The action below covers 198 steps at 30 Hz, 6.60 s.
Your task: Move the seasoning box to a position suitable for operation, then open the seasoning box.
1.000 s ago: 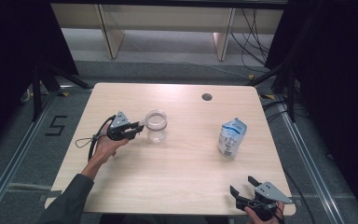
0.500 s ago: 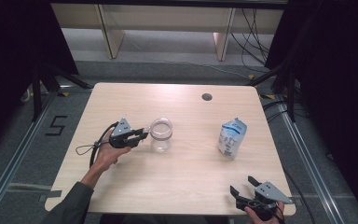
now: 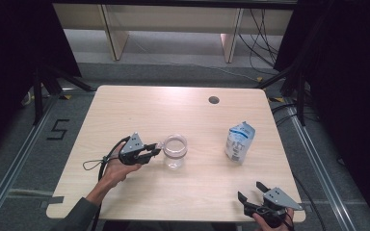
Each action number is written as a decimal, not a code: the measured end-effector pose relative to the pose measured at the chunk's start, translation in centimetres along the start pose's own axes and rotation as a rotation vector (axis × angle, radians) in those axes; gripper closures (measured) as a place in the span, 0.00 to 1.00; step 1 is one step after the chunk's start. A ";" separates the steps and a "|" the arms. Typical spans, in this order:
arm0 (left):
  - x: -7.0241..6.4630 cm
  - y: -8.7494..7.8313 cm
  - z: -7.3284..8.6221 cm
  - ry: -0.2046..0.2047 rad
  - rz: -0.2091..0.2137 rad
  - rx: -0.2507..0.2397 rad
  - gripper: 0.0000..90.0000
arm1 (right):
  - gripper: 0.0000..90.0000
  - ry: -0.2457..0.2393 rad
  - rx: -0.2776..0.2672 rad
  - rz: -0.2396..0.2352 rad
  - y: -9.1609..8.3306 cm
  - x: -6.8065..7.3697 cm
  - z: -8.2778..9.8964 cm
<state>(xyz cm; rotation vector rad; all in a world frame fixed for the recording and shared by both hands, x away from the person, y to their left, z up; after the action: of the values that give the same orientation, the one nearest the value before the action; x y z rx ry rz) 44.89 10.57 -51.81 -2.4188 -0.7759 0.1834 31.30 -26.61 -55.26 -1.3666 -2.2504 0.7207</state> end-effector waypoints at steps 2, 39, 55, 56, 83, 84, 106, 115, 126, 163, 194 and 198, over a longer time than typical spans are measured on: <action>-0.6 -0.1 0.0 0.001 0.005 -0.003 0.83 | 0.22 -0.013 -0.019 -0.014 0.2 0.0 -0.1; -5.8 -1.6 1.5 0.030 0.044 0.020 0.83 | 0.22 -0.024 -0.006 -0.003 0.1 0.1 -0.1; -6.1 -3.5 1.3 -0.017 0.055 0.003 0.54 | 0.22 -0.018 -0.002 -0.001 0.1 0.2 -0.1; -6.1 -3.9 1.3 -0.018 0.057 0.000 0.54 | 0.22 -0.017 0.004 -0.005 0.0 0.2 0.0; -6.0 -6.2 -2.9 -0.117 0.137 -0.184 0.86 | 0.22 0.006 -0.008 0.012 -0.6 -0.1 0.8; -6.1 -6.0 -3.0 -0.111 0.142 -0.191 0.87 | 0.22 0.004 -0.008 0.016 -0.6 -0.2 0.8; -6.4 -5.4 -3.1 -0.102 0.135 -0.162 0.89 | 0.22 0.001 0.000 0.012 -0.3 -0.2 0.8; -6.5 -5.2 -3.0 -0.100 0.134 -0.146 0.89 | 0.22 0.004 -0.003 0.016 -0.4 -0.4 0.9; -6.7 -5.2 -3.1 -0.096 0.139 -0.147 0.91 | 0.23 -0.002 -0.013 -0.005 -0.3 -0.2 0.8; -6.1 -4.1 -2.0 -0.107 0.117 -0.115 0.97 | 0.46 -0.153 -0.072 -0.097 -0.2 4.1 -2.6; -6.2 -4.1 -1.9 -0.116 0.136 -0.134 0.98 | 0.85 -0.299 -0.115 -0.198 2.1 8.0 -7.1; -6.2 -4.1 -1.8 -0.115 0.137 -0.137 0.99 | 0.94 -0.321 -0.129 -0.205 2.6 8.6 -7.8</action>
<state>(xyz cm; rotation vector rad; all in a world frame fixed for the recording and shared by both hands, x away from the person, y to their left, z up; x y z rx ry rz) 38.30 8.85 -48.22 -2.6117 -0.6927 0.3364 33.88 -16.26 -50.08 -1.1150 -2.6823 0.7800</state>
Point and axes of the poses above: each handheld gripper's, and its own axes: y roughly forward along the jaws, z roughly out of its underside, x roughly to its left, the point moved 6 cm from there along y, roughly forward along the jaws, and after that the axes turned 11 degrees about x, right-handed, at the moved point
